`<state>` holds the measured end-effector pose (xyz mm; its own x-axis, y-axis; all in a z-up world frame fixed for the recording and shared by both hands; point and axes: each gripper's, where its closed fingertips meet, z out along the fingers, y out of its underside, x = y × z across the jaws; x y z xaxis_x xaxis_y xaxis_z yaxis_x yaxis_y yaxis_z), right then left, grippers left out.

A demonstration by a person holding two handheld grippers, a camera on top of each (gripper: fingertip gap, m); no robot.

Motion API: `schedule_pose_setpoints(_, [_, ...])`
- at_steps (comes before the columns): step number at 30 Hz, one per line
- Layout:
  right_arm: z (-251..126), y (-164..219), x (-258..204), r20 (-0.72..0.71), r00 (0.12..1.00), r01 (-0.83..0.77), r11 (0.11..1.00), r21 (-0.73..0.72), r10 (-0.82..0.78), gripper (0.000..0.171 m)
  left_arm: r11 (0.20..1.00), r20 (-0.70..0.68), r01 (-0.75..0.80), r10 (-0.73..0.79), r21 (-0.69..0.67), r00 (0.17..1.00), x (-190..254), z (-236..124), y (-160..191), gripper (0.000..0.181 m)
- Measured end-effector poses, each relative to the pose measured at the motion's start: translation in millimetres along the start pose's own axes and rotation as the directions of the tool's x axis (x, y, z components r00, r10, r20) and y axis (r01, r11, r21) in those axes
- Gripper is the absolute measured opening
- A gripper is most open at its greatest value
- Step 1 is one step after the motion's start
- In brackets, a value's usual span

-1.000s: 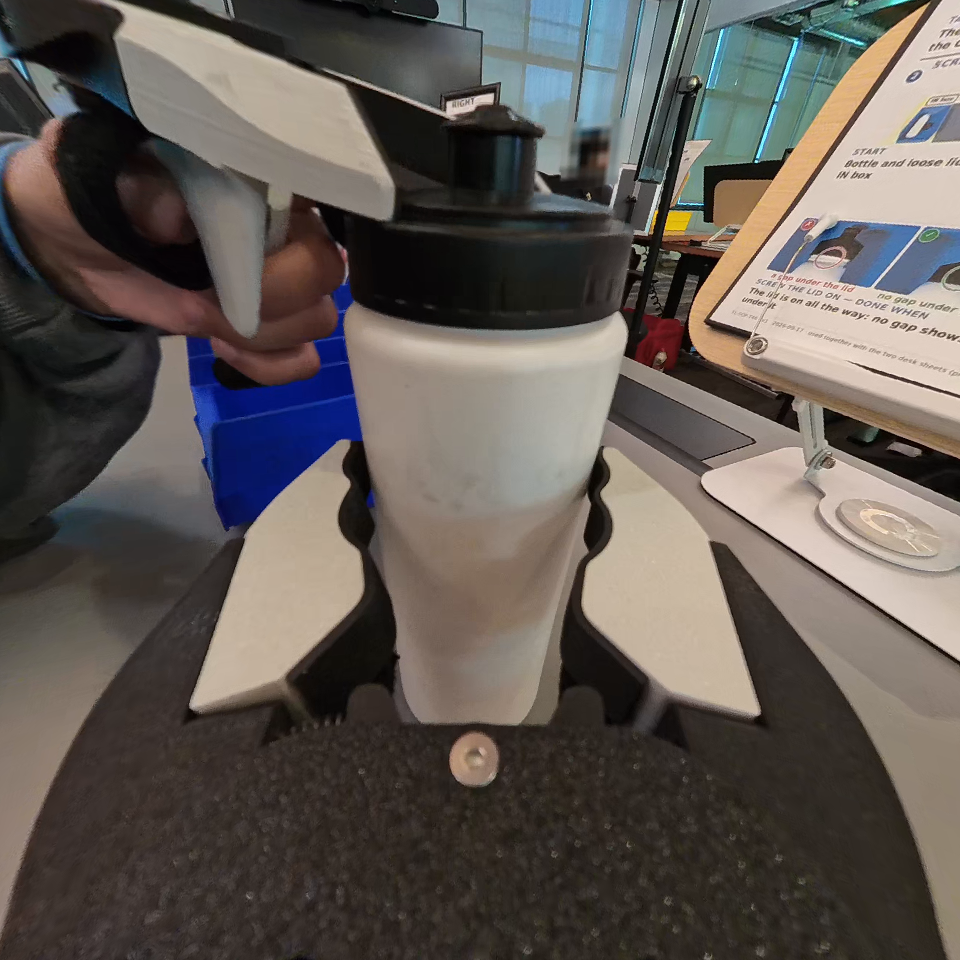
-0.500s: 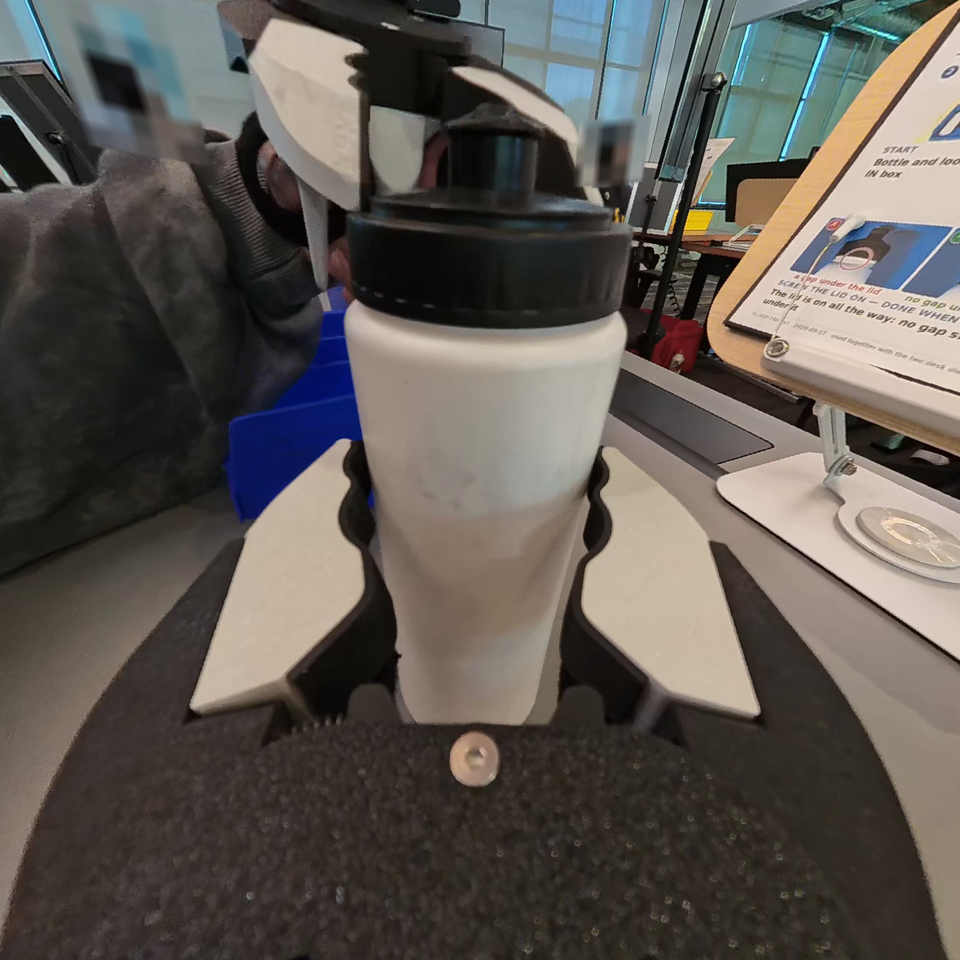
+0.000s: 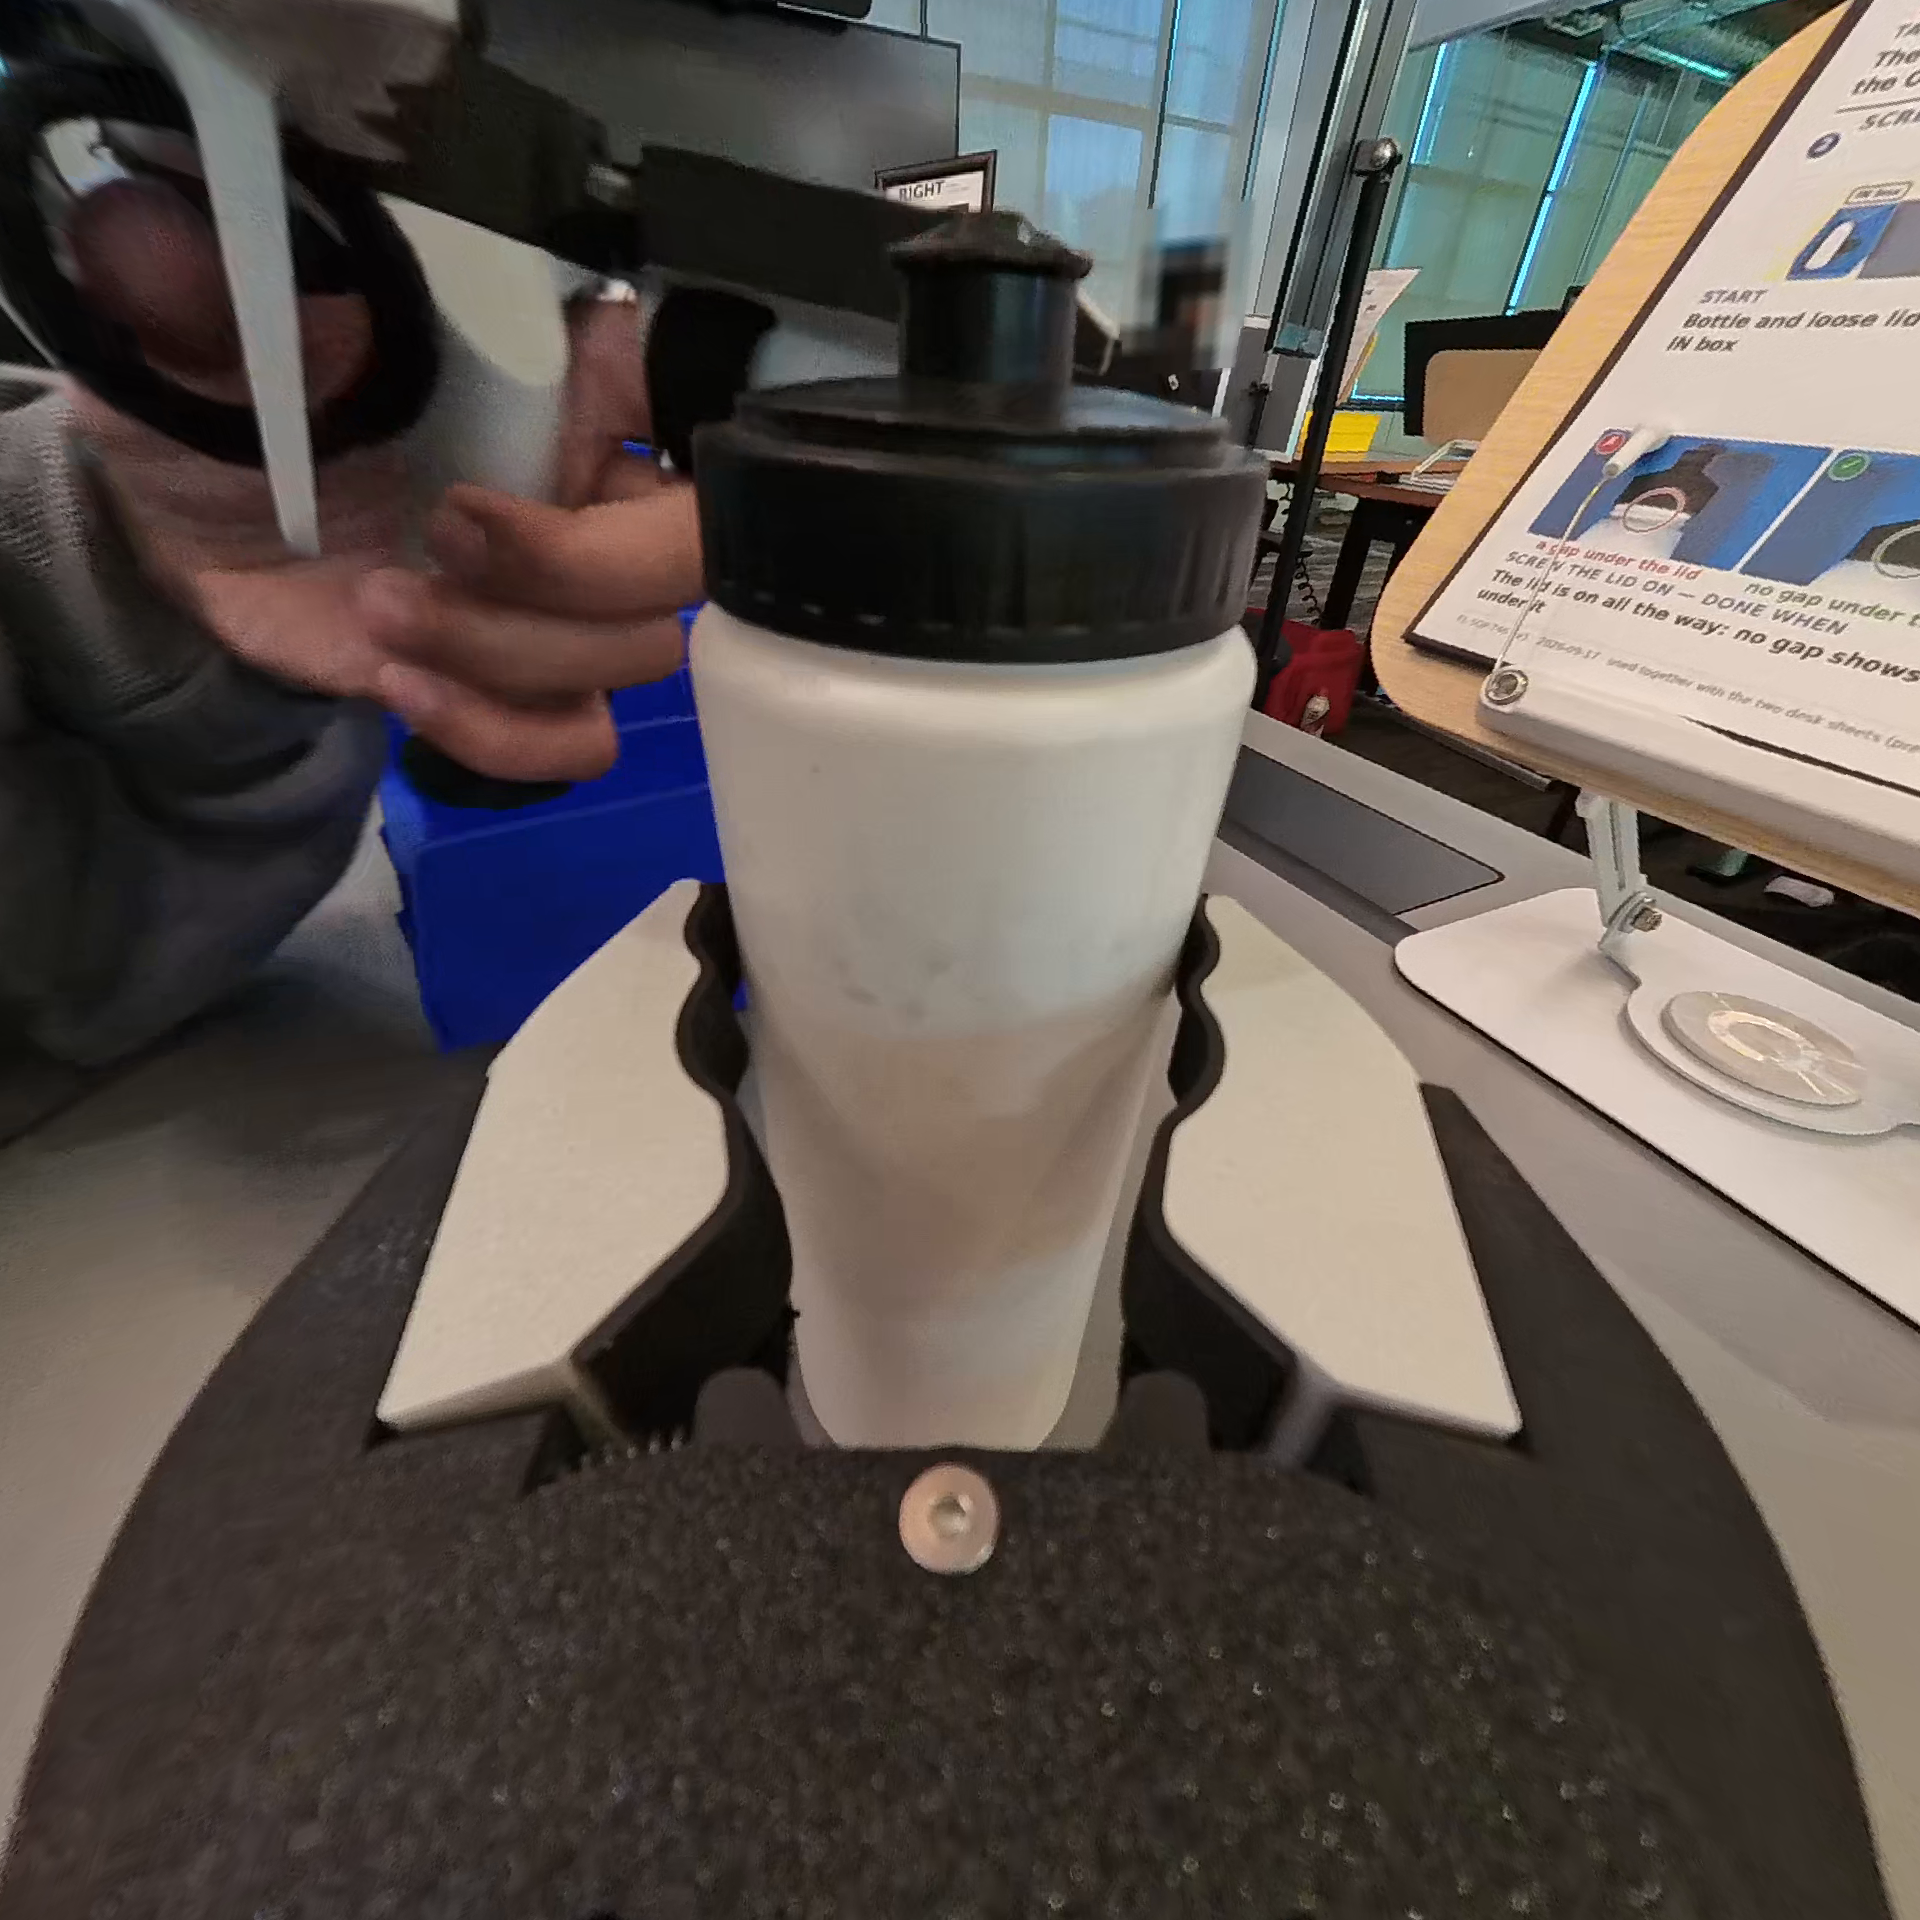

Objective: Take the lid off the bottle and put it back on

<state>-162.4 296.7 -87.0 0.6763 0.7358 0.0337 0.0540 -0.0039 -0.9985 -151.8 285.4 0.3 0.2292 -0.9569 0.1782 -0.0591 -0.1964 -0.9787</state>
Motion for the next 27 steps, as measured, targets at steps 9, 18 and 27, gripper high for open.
schedule_pose_setpoints(9, [0, 0, 0, -0.004, 1.000, 0.000, 1.000, 0.010, 0.000, 0.081, 0.998, 0.537, -0.042, 0.057, -0.040, 0.842, -11, 19, 26, 0.095])
schedule_pose_setpoints(18, [-1, 0, 0, -0.004, 1.000, 0.000, 1.000, 0.014, 0.000, 0.081, 1.000, 0.619, -0.012, 0.021, -0.018, 0.785, -16, 21, 28, 0.076])
schedule_pose_setpoints(27, [0, -1, -1, -0.006, 1.000, 0.021, 1.000, 0.014, -0.021, 0.081, 0.989, 0.429, -0.013, 0.077, -0.150, 0.900, -10, 19, 32, 0.076])
